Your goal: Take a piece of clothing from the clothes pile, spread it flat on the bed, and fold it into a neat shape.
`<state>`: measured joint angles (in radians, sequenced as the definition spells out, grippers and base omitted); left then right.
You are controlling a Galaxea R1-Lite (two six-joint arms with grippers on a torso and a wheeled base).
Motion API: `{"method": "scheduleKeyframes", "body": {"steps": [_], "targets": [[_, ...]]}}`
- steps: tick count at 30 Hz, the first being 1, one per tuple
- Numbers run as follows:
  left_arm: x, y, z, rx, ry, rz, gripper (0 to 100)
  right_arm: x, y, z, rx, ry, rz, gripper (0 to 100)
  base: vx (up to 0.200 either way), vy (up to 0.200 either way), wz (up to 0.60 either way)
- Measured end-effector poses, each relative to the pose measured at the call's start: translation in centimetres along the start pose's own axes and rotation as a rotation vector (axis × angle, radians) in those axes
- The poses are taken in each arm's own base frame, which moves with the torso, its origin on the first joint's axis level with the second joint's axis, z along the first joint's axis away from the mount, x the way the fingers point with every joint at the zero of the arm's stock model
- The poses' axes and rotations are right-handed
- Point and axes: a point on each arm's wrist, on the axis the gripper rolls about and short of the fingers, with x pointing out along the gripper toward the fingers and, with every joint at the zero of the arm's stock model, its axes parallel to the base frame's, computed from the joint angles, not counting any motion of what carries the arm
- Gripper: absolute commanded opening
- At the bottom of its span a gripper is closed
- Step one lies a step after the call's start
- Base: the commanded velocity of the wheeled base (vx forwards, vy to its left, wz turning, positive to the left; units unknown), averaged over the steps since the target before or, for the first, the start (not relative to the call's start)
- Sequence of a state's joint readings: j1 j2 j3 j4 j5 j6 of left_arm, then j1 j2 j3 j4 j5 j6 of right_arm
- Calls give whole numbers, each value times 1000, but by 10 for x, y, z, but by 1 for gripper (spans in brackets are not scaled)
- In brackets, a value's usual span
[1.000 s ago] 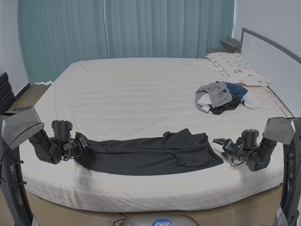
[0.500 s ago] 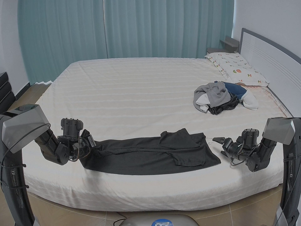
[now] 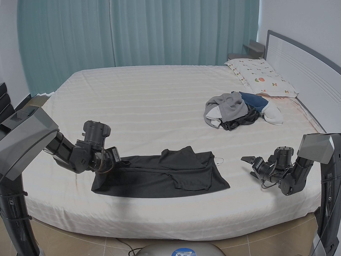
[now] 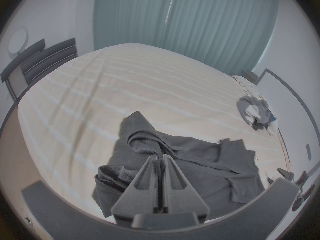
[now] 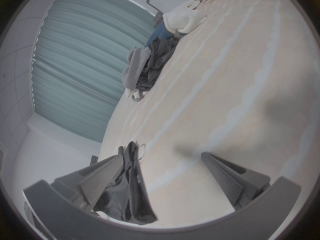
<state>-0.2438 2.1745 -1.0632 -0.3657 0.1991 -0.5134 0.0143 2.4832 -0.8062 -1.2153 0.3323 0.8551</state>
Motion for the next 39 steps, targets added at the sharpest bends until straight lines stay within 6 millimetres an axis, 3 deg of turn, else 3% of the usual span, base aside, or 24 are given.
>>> {"method": "scheduleKeyframes", "body": {"steps": [15, 19, 29, 30, 39], "targets": [[-28, -91, -6, 80, 50, -65, 0, 0, -1, 0, -2, 2, -1, 100, 0, -200, 0], [-25, -108, -12, 81, 67, -81, 0, 0, -1, 0, -2, 2, -1, 100, 0, -200, 0], [4, -137, -34, 64, 74, -94, 0, 0, -1, 0, -3, 2, -2, 100, 0, 0, 0], [7, -139, -35, 59, 68, -91, 100, 0, -1, -1, -3, 4, -2, 100, 0, 0, 0], [27, -151, -48, 25, 56, -78, 100, 0, -1, -1, -4, 5, -2, 100, 0, 0, 0]]}}
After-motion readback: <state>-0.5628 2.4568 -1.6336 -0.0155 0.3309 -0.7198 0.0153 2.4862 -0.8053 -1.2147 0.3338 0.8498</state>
